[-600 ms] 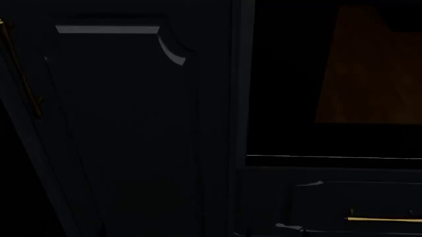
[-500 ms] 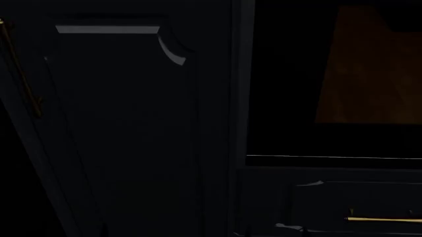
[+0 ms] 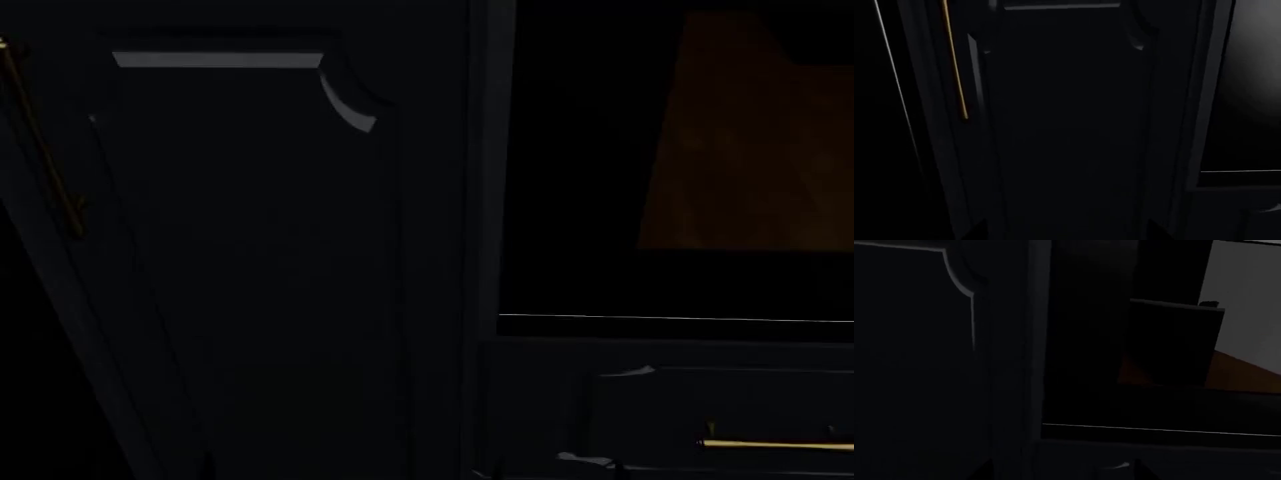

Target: Navigate to the hood.

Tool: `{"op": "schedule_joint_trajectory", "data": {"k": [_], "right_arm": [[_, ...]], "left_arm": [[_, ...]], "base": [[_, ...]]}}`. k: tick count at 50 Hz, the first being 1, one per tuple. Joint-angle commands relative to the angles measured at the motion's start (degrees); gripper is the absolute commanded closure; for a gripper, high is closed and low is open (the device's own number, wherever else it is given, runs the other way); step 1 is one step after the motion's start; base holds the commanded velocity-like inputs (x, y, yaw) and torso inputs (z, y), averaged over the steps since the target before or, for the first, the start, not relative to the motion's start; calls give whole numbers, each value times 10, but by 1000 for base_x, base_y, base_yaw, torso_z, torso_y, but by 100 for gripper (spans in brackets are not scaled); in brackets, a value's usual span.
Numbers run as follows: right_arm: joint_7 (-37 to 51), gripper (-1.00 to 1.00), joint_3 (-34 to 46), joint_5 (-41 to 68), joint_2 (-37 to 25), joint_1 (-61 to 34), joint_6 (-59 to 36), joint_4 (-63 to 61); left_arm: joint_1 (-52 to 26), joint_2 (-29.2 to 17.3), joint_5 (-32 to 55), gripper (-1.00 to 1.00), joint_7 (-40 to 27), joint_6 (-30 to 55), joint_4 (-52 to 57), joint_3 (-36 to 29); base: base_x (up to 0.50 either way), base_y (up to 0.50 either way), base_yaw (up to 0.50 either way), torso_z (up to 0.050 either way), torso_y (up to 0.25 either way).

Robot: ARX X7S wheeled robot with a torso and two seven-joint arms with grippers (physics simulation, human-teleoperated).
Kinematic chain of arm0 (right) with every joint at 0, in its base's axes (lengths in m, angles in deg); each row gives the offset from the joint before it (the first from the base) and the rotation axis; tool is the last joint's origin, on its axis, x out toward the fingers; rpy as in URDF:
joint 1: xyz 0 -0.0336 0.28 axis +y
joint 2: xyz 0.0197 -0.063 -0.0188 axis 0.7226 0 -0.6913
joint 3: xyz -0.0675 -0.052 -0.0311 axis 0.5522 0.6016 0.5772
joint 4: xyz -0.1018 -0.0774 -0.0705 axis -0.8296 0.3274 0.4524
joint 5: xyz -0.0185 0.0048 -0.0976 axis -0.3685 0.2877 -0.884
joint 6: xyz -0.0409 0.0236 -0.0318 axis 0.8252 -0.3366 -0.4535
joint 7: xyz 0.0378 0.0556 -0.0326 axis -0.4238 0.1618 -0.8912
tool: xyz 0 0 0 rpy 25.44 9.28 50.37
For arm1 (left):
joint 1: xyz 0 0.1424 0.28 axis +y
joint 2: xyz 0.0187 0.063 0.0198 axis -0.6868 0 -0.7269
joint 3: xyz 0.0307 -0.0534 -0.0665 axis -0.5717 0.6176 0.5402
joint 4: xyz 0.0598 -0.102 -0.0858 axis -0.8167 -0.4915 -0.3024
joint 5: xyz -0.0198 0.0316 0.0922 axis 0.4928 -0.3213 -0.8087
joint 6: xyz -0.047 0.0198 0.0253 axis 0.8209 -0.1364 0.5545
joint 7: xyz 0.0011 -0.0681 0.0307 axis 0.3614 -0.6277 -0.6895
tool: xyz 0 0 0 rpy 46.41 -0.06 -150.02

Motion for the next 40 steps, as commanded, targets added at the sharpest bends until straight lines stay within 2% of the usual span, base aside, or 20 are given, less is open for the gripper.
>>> {"op": "schedule_joint_trajectory", "data": {"k": [1, 40], "right_arm": [[26, -100, 25, -20, -14, 4, 21, 3], [54, -100, 48, 6, -34, -11, 20, 18]], "left_arm": [[-1, -9, 2, -100, -11, -20, -6, -12], [-17, -25, 34, -100, -29, -15, -23, -25]], "base": [[0, 0, 270, 0, 0], [0, 0, 500, 0, 0]]}}
